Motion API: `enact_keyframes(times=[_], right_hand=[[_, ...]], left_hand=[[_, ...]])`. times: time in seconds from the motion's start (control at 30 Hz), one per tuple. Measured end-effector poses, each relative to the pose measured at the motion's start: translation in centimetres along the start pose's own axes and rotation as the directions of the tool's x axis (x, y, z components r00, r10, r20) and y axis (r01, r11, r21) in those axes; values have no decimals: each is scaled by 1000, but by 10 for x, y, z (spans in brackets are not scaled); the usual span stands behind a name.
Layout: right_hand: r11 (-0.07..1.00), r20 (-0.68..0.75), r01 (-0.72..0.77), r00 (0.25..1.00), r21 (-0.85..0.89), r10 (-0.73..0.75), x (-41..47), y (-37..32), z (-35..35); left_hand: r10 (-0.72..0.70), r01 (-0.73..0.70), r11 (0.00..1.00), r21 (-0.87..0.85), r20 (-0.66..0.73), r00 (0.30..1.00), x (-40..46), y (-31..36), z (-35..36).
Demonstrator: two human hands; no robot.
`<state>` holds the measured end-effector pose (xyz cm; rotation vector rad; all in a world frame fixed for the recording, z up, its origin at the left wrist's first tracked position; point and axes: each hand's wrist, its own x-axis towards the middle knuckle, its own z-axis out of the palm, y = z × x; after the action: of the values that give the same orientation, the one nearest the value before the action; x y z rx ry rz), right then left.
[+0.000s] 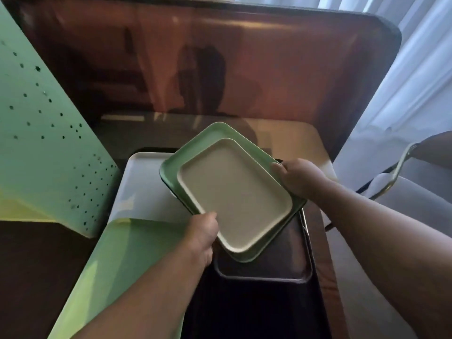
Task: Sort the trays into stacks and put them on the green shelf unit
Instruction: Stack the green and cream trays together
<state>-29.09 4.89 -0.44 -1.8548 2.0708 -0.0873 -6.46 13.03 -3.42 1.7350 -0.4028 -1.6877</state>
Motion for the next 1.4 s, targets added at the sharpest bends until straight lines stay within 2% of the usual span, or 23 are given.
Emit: enact_keyframes(times=[0.1,0.23,0.4,0.57,0.63,0.8,0.87,0.97,1.17,1.27,1.37,1.4], right_hand=[[988,47,72,997,-136,-66,39,4,2],[965,56,169,985,-201,-161,75,6,10],[950,36,241,970,-200,-239,97,17,29],[966,-24,243,969,-84,-246,105,22,53],[976,-30,213,976,-55,-214,109,19,54],[982,60,180,983,-63,-176,115,19,53],[991,78,133,988,12,-134,114,16,48],[992,129,66,988,110,-80,106,16,40],[978,209,-100,976,181,61,69,16,9],[912,266,-237,952,334,150,27,2,-9],[814,287,-312,940,490,188,-19,-19,-12],[726,304,-364,927,583,220,-38,-29,-12]], left_hand=[[-78,78,997,9,40,996,10,-6,6],[-39,38,999,33,31,999,26,-12,12],[-41,40,999,32,37,998,33,-10,18],[-102,101,994,47,35,994,33,-8,19],[-122,121,991,54,18,992,34,-6,20],[-187,186,980,75,6,982,28,3,26],[-190,189,979,81,-1,982,26,5,30],[-151,154,986,58,-43,988,23,6,32],[-39,45,995,84,-72,997,6,7,25],[78,-67,992,107,-108,991,-7,13,4],[131,-122,983,140,-54,990,-23,26,-29],[130,-125,980,154,-22,991,-30,31,-43]])
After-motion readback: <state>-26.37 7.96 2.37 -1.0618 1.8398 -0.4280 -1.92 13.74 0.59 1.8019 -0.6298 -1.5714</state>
